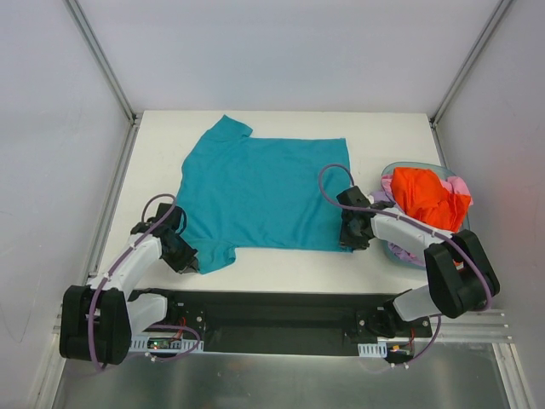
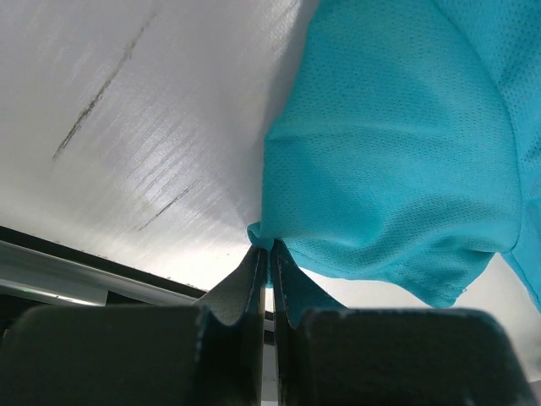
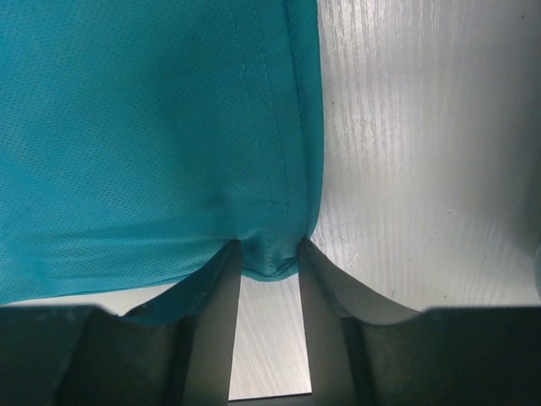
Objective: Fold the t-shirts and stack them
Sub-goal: Grap the side of the flattened tshirt closest away from the robot with both arms
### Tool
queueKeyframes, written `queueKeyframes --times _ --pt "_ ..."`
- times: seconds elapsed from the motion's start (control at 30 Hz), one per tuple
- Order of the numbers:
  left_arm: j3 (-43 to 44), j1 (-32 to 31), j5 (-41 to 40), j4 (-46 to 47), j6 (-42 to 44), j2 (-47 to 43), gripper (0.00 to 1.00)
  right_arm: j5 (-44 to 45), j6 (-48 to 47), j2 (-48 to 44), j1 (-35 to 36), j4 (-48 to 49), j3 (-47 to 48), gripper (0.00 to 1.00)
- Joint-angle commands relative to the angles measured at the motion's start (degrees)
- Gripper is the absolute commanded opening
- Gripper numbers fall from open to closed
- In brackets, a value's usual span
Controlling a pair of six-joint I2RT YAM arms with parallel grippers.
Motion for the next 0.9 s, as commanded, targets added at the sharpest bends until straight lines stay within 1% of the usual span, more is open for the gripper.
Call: queueKeyframes --times 0.0,0.07,0.1,0.23,0.3,0.4,0.5,0.57,0.63,0.67,0.87 --pt "1.39 -0.55 -1.87 -2.78 -1.23 -1.92 0.0 -0.08 1.83 0.8 -0.32 0.74 -1.23 0.26" --pt "1.66 -0.55 -2.31 -4.19 -1.49 -2.8 0.0 -1.14 2.53 -0.34 -0.15 -0.4 -2.19 0.2" --pt "1.74 -0.55 -2.49 -6.55 -2.02 -3.24 0.0 -1.4 2.88 -1.13 0.03 -1.36 -2.46 0.17" --pt "2.36 -0.63 -4.07 -12.79 -2.46 -8.15 0.0 -2.72 3.94 -6.92 2.91 -7.33 -3.52 0.13" --pt "3.06 -0.63 -1.19 -13.25 -1.68 -10.52 0.0 -3.86 3.94 -10.0 4.5 -8.75 -3.43 0.08" --pt "4.38 -0.63 -0.64 -16.23 -2.02 -12.9 0.0 -4.57 4.38 -12.82 4.86 -11.56 -2.91 0.06" --pt "5.7 -0.63 0.93 -15.98 -1.85 -14.31 0.0 -3.08 3.59 -13.88 4.86 -12.53 -1.5 0.06" --pt "8.23 -0.63 1.73 -14.32 0.07 -13.71 0.0 -2.47 2.27 -13.18 4.86 -12.53 0.78 0.06" --pt "11.13 -0.63 2.08 -13.69 1.14 -11.25 0.0 -0.63 0.95 -10.99 4.77 -13.76 3.84 0.06" --pt "14.28 -0.63 2.26 -12.91 2.62 -10.11 0.0 -0.09 0.6 -10.19 4.77 -14.11 4.82 0.06" --pt "23.43 -0.63 4.1 -5.61 5.09 0.69 0.0 -0.09 -2.21 -5.36 2.67 -15.26 13.42 0.05"
